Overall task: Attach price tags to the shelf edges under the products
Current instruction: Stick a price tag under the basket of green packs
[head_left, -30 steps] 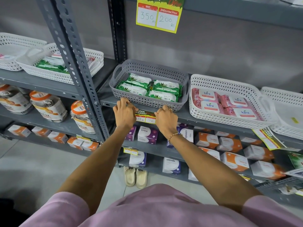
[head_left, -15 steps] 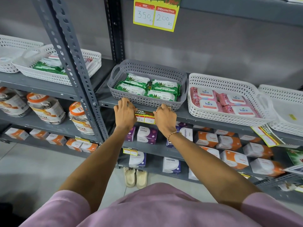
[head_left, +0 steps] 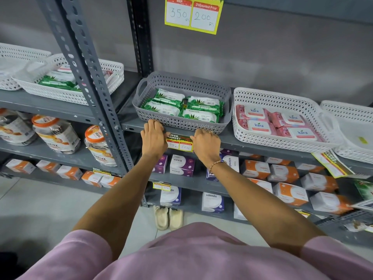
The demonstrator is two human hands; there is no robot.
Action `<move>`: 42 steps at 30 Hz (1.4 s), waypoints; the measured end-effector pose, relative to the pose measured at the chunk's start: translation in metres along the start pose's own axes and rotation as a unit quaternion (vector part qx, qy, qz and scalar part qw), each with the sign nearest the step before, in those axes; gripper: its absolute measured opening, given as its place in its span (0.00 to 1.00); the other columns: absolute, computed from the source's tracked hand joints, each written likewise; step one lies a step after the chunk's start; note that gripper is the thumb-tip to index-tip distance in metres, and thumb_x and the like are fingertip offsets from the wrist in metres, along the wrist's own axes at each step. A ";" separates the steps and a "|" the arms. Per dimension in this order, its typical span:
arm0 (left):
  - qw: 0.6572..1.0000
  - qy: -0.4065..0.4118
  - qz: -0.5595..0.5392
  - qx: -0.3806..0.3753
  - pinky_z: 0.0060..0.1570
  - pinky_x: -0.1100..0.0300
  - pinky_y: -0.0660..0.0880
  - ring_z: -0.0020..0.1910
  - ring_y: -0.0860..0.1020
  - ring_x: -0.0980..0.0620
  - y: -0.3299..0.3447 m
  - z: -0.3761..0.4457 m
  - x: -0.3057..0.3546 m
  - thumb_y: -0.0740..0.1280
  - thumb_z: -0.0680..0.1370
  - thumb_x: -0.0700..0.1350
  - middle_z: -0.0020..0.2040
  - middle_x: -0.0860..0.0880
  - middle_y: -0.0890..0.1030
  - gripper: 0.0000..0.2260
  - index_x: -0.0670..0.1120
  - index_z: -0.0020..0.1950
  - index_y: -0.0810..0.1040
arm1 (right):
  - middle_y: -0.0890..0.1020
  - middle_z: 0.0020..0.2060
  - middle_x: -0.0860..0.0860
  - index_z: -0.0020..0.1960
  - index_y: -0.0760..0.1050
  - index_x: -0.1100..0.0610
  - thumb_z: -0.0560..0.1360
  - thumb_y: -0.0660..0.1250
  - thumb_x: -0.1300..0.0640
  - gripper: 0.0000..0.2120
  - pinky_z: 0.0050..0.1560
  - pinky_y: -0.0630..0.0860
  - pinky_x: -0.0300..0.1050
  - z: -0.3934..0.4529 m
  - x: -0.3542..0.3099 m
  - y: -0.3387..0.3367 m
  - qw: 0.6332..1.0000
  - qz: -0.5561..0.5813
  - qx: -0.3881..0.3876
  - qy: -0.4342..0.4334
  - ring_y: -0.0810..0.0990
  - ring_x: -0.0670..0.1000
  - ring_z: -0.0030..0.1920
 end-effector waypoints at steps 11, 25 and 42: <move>0.999 -0.025 -0.021 -0.007 0.53 0.47 0.66 0.54 0.68 0.42 0.001 0.004 -0.007 0.66 0.77 0.49 0.53 0.42 0.71 0.11 0.41 0.49 0.73 | 0.84 0.42 0.56 0.51 0.75 0.61 0.76 0.65 0.55 0.10 0.44 0.76 0.48 0.009 -0.002 0.005 0.998 -0.007 -0.052 -0.024 0.83 0.58 0.44; 0.995 0.068 -0.072 -0.024 0.42 0.49 0.77 0.50 0.77 0.44 -0.004 -0.002 0.022 0.65 0.78 0.43 0.50 0.44 0.79 0.08 0.40 0.51 0.81 | 0.80 0.47 0.58 0.51 0.75 0.63 0.80 0.59 0.58 0.09 0.38 0.80 0.52 -0.001 -0.004 0.001 0.993 0.048 -0.036 -0.104 0.82 0.59 0.43; 0.991 0.114 0.036 -0.057 0.47 0.47 0.75 0.54 0.74 0.41 0.012 0.007 0.035 0.66 0.76 0.38 0.52 0.42 0.78 0.07 0.40 0.53 0.76 | 0.77 0.52 0.57 0.53 0.77 0.64 0.77 0.62 0.64 0.08 0.47 0.78 0.50 0.010 -0.040 0.014 0.987 -0.023 -0.089 -0.133 0.80 0.58 0.50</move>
Point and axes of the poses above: each hand's wrist, its own z-axis towards the middle knuckle, its own y-axis out of the palm, x = y × z, the point moved 10 cm from there along z, towards the middle knuckle
